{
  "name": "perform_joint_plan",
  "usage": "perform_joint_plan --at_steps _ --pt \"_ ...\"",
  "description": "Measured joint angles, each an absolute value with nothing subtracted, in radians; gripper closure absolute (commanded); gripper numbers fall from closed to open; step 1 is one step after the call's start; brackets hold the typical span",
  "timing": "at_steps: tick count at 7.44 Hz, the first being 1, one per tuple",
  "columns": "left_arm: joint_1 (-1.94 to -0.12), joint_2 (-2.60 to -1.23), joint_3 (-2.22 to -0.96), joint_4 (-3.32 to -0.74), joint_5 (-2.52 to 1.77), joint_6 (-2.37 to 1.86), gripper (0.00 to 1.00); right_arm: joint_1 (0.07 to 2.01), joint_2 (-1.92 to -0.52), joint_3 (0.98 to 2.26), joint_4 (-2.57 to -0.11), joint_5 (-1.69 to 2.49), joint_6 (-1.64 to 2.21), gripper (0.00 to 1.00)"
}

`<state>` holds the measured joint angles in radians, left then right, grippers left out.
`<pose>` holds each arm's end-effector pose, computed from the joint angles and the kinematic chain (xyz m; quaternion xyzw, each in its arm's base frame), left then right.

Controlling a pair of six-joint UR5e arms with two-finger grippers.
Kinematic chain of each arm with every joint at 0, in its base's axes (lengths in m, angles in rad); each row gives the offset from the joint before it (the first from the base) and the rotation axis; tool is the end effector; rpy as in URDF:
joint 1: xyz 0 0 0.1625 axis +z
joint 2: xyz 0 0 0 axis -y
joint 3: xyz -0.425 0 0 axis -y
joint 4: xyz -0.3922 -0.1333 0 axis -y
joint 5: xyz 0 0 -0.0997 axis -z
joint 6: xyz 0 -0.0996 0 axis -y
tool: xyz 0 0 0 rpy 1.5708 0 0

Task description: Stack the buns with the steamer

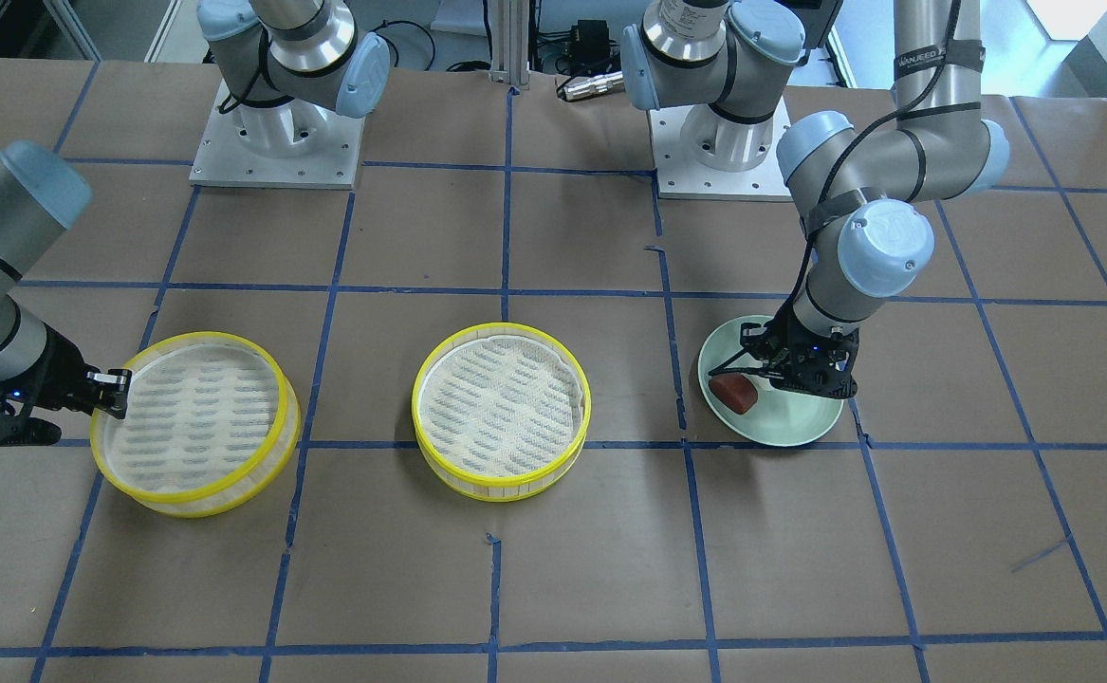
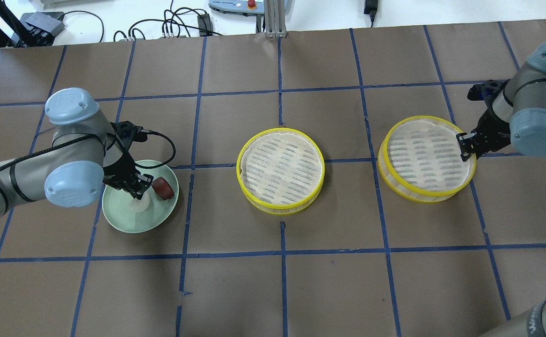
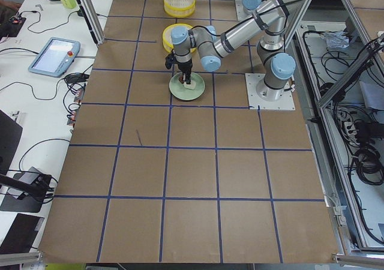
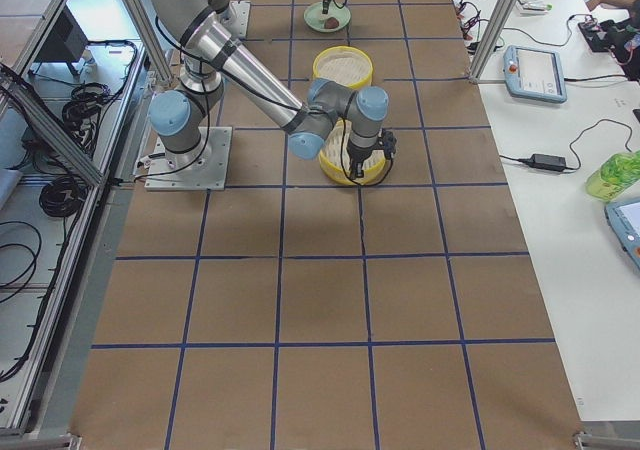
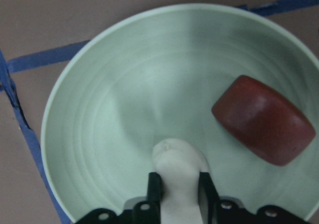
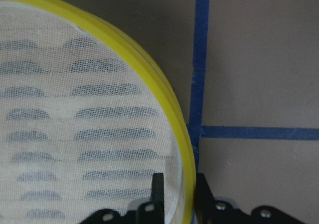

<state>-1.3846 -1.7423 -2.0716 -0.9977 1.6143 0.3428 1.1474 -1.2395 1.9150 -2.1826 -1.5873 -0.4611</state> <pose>-0.0400 -0.4845 0.2281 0.0792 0.9954 0.0535 0.0080 -0.1008 -0.5441 0.2134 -0.0191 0.9993 0.0323 0.0062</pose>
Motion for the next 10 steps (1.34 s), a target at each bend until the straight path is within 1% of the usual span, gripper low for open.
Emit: perform_joint_plan --at_steps 1,2,3,4,5,7,9,10 --pt "-1.43 -1.692 -2.034 -1.05 1.567 0.257 0.99 1.147 -1.238 1.915 -2.184 -1.587 -0.461 0.99" --pt "-1.503 -1.66 -1.971 -1.124 1.517 0.128 0.98 1.147 -1.239 1.915 -2.185 -1.588 -0.462 1.0" --pt "-1.605 -1.666 -1.893 -1.167 1.461 -0.042 0.96 1.147 -1.244 1.912 -2.184 -1.593 -0.463 1.0" --pt "-1.708 -1.707 -1.823 -1.172 1.419 -0.209 0.51 1.147 -1.251 1.905 -2.18 -1.598 -0.463 1.0" --pt "-1.783 -1.769 -1.776 -1.136 1.402 -0.33 0.01 1.147 -1.261 1.888 -2.166 -1.6 -0.463 0.99" --pt "-1.84 -1.866 -1.75 -1.022 1.398 -0.42 0.0 1.154 -1.305 1.839 -2.078 -1.594 -0.463 0.99" --pt "-1.834 -1.873 -1.751 -0.991 1.425 -0.369 0.0 1.22 -1.351 1.82 -2.018 -1.59 -0.429 0.98" --pt "-1.79 -1.861 -1.758 -0.993 1.475 -0.245 0.0 1.285 -1.359 1.818 -2.011 -1.588 -0.373 0.98"
